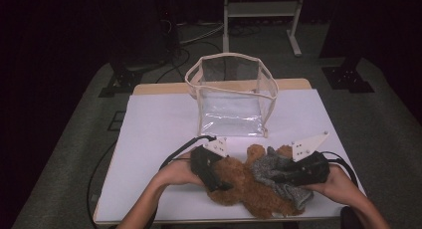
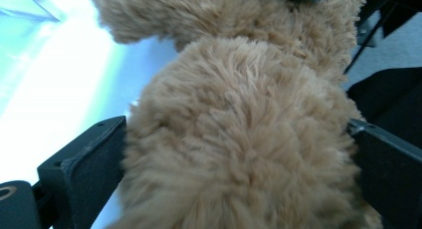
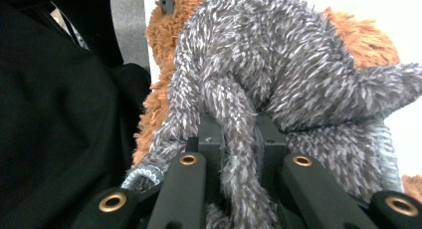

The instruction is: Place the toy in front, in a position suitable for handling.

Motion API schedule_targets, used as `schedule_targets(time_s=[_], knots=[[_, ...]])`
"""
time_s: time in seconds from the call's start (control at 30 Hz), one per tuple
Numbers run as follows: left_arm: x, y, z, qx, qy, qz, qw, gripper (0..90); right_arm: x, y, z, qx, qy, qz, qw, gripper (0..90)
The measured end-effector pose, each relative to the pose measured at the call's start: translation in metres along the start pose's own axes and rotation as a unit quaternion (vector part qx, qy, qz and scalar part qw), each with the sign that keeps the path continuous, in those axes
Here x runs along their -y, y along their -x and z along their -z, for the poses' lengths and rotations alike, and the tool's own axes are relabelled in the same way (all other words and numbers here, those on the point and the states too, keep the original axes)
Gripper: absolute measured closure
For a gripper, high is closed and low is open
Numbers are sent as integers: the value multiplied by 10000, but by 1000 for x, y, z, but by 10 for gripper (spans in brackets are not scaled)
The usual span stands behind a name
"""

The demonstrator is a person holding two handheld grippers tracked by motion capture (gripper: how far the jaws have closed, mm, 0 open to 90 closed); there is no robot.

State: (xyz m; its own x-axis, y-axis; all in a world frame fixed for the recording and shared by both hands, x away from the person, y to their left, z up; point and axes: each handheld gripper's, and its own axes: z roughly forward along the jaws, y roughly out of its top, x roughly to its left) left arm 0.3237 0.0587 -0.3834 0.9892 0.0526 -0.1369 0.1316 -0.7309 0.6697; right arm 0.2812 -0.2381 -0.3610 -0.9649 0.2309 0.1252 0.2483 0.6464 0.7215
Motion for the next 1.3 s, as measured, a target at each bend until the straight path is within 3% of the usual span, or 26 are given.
schedule_targets(time_s=[0.07,0.1,0.17,0.3,0.33,0.47,0.6,0.63,0.73,0.8,0.9,0.97,1.13,1.3], knots=[[0,0,1,-169,-69,-162,9997,126,1,3,0,-4,34,-26,10000,777],[0,1,1,-250,-99,-226,9994,286,1,6,0,6,30,-70,10000,775],[-2,2,4,-399,-182,-346,9984,400,-1,11,1,24,50,-142,9999,774],[-5,-7,10,-726,-138,-348,9967,494,-11,24,6,115,45,-162,9998,771],[-5,-11,13,-988,-138,-359,9944,503,-16,28,6,133,-13,-136,9998,771],[-5,-17,32,-1614,-31,-487,9857,499,-43,46,3,192,-229,-1,9996,773],[7,-15,37,-1541,-57,-558,9865,451,-65,59,-7,167,-305,135,9993,773],[11,-13,36,-1535,-42,-599,9863,441,-68,62,-8,193,-269,105,9994,774],[22,-7,38,-1379,148,-509,9890,367,-65,71,-16,221,-225,-15,9995,775],[24,-4,39,-1315,135,-508,9899,304,-58,66,-25,138,-237,-20,9996,775],[21,0,41,-1301,113,-411,9906,183,-51,54,-30,116,-77,21,9999,775],[19,1,43,-1214,130,-452,9915,152,-46,45,-29,135,-3,73,9999,776],[20,0,47,-1054,179,-395,9935,168,-38,31,-24,122,69,160,9998,776],[24,3,41,-1033,111,-504,9933,358,-52,26,-29,239,-62,420,9988,776]])
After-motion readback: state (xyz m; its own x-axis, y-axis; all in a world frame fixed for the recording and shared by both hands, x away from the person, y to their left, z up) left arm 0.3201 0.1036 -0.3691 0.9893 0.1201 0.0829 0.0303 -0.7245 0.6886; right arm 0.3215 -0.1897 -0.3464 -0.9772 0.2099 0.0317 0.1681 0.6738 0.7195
